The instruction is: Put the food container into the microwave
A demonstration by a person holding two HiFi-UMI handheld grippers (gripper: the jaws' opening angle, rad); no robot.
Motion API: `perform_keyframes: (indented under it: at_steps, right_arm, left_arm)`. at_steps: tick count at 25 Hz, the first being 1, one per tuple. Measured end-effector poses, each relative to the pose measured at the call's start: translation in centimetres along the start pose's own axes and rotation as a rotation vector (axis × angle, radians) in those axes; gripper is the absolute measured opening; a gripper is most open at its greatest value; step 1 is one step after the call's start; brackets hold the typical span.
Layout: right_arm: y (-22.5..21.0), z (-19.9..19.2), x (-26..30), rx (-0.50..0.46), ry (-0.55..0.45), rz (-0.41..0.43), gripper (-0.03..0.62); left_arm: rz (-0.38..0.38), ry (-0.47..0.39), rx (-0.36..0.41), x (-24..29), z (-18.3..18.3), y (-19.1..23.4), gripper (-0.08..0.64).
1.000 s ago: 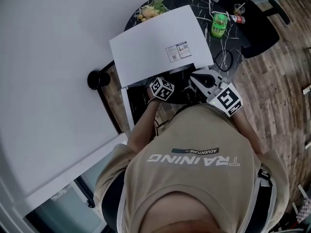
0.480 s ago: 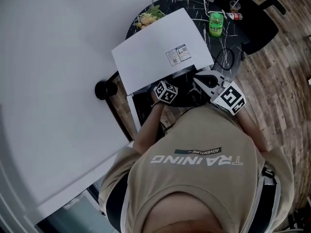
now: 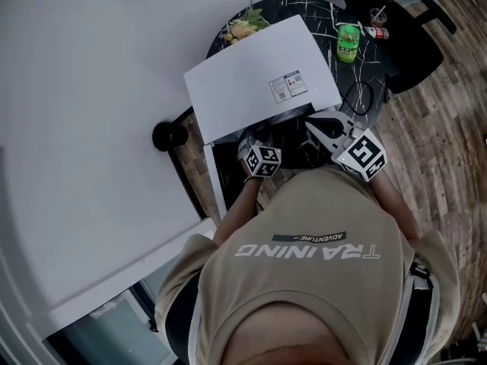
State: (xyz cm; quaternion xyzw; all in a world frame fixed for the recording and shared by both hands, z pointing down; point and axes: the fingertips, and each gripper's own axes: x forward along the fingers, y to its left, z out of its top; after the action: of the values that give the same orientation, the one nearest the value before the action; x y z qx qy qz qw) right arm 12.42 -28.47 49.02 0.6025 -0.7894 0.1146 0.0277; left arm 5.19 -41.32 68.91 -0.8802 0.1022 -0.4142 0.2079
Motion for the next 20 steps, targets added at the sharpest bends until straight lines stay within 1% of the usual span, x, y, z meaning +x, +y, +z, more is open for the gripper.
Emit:
perform_keyframes:
  at_steps: [2,4,5,6,7,9,12,14,17,18,20]
  right_arm:
    - [0.1,0.3,0.1,-0.014,0.002,0.01,0.009]
    - [0.1,0.4,0.2,-0.029,0.012,0.018,0.009]
    - [0.2,0.5,0.3,-0.042,0.016,0.027,0.009]
    - [0.3,0.7,0.5,-0.056,0.019,0.041,0.009]
    - [0.6,0.8,0.6,-0.068,0.021,0.061,0.009]
    - [1.0,1.0,1.0,-0.078,0.032,0.096,0.009]
    - [1.2,1.6,1.5,-0.095,0.05,0.119,0.009]
    - [0.8,2.5,1.8,-0.103,0.054,0.085,0.009]
    - [-0.8,4.0,2.3,-0.107,0.053,-0.015,0.009]
    - [-1.1,4.5,2.6,-0.108,0.05,-0.028,0.009]
    - [-1.4,5.2,3.3,-0.112,0.043,-0.031,0.009]
  left_arm:
    - [0.006,-0.013,-0.083,-1.5,-0.6,-0.2,0.067]
    - [-0.015,-0.042,-0.137,-2.9,-0.3,-0.8,0.066]
    - [-0.018,-0.057,-0.154,-3.6,-0.1,-0.9,0.057]
    - [-0.015,-0.071,-0.173,-4.3,0.3,-0.9,0.024]
    - [-0.011,-0.086,-0.198,-5.1,0.7,-0.8,0.009]
    - [-0.007,-0.123,-0.268,-6.5,1.9,-0.4,0.009]
    - [-0.021,-0.204,-0.379,-9.5,4.8,0.5,0.009]
    - [-0.039,-0.275,-0.455,-11.9,7.1,1.3,0.009]
    - [-0.061,-0.386,-0.576,-14.5,10.0,2.9,0.009]
    - [-0.064,-0.415,-0.594,-14.9,10.7,3.6,0.009]
    - [-0.049,-0.456,-0.582,-15.7,12.0,5.1,0.009]
